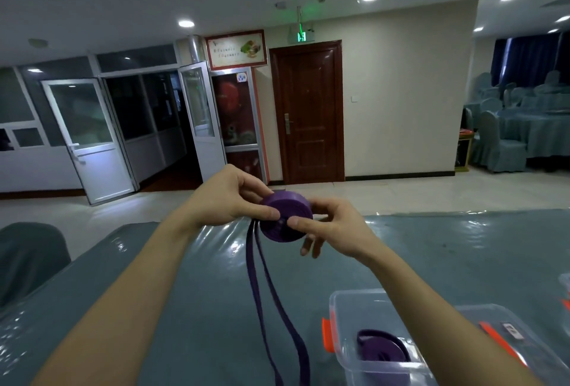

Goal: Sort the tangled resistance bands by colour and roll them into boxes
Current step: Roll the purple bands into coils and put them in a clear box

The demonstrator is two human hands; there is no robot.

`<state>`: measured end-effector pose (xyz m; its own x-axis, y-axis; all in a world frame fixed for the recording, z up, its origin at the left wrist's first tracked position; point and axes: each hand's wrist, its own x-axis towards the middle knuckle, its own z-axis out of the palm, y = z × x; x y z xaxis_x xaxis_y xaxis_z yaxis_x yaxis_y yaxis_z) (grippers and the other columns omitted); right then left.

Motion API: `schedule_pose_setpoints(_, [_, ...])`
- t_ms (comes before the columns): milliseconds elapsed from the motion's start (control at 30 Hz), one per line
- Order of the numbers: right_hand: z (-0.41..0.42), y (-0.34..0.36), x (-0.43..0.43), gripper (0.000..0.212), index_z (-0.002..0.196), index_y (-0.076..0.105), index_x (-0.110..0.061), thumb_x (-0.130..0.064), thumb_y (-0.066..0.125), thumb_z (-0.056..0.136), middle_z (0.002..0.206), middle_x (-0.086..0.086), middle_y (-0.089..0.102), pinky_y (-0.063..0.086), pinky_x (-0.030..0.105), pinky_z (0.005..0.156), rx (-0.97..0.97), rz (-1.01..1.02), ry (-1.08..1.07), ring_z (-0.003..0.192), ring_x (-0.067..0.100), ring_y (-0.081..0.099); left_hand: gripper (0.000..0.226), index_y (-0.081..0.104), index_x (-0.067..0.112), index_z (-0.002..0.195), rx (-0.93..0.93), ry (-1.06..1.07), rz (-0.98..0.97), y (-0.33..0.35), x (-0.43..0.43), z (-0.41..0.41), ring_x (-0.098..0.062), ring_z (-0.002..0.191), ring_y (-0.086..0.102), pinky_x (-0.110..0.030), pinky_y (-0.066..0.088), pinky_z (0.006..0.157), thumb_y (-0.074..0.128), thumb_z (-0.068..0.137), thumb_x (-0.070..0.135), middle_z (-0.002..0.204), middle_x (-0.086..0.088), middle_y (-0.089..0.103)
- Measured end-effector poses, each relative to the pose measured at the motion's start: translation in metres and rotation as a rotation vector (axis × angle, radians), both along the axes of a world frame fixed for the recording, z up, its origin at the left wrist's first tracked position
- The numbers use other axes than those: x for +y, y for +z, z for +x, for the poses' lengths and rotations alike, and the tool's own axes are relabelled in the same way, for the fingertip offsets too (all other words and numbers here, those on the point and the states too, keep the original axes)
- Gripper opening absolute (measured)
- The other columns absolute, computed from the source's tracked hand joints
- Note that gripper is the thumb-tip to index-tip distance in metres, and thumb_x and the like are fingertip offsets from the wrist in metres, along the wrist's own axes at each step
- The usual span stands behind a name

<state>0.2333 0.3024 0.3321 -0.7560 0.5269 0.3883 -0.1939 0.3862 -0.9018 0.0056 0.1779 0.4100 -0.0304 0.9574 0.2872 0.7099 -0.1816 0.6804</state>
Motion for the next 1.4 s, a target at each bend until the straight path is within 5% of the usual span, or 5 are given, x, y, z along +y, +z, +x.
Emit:
schedule_pose_setpoints(233, [-0.053, 0.019, 0.015, 0.043, 0.106, 0.075, -0.028, -0.054, 0.094, 0.076, 0.087, 0.000, 0.080, 0.057, 0.025, 0.047, -0.406, 0.418, -0.037, 0.057, 0.019, 0.077, 0.027, 0.086, 0.027, 0.099, 0.463, -0.040, -0.255, 0.022, 0.025, -0.006, -0.004, 0.084, 0.081, -0.036, 0.068, 0.087, 0.099, 0.077, 0.035, 0.086, 0.013, 0.084])
schedule_pose_setpoints(667, [-0.083, -0.032, 0.038, 0.037, 0.116, 0.081, -0.018, -0.032, 0.093, 0.084, 0.102, 0.016, 0.082, 0.062, 0.032, 0.055, 0.176, -0.262, -0.007, 0.059, 0.032, 0.073, 0.054, 0.087, 0.030, 0.108, -0.174, -0.009, -0.003, -0.036, 0.041, -0.081, -0.024, 0.102, 0.083, -0.038, 0.065, 0.099, 0.103, 0.063, 0.054, 0.105, -0.004, 0.086])
schedule_pose_setpoints(900, [-0.090, -0.034, 0.054, 0.069, 0.124, 0.069, -0.030, -0.058, 0.098, 0.067, 0.118, -0.012, 0.073, 0.054, 0.028, 0.045, -0.314, 0.145, -0.145, 0.059, 0.022, 0.078, 0.026, 0.088, 0.030, 0.094, 0.484, -0.015, -0.231, -0.019, 0.076, -0.077, -0.001, 0.079, 0.079, -0.038, 0.068, 0.082, 0.100, 0.073, 0.037, 0.081, 0.017, 0.082])
schedule_pose_setpoints(1033, [-0.105, -0.029, 0.060, 0.033, 0.096, 0.075, -0.034, -0.048, 0.096, 0.075, 0.086, -0.011, 0.078, 0.051, 0.017, 0.046, -0.474, 0.377, -0.106, 0.054, 0.015, 0.075, 0.029, 0.085, 0.031, 0.093, 0.788, -0.055, -0.331, -0.017, 0.098, -0.061, 0.002, 0.073, 0.073, -0.037, 0.066, 0.075, 0.097, 0.073, 0.047, 0.075, 0.019, 0.078])
schedule_pose_setpoints(1400, [-0.094, -0.096, 0.059, 0.031, 0.104, 0.087, -0.017, -0.025, 0.095, 0.075, 0.093, 0.018, 0.082, 0.064, 0.031, 0.065, 0.031, -0.351, -0.086, 0.068, 0.032, 0.075, 0.043, 0.086, 0.026, 0.110, -0.160, -0.052, -0.189, -0.093, 0.073, -0.114, -0.023, 0.101, 0.083, -0.038, 0.067, 0.095, 0.100, 0.070, 0.032, 0.106, -0.003, 0.086])
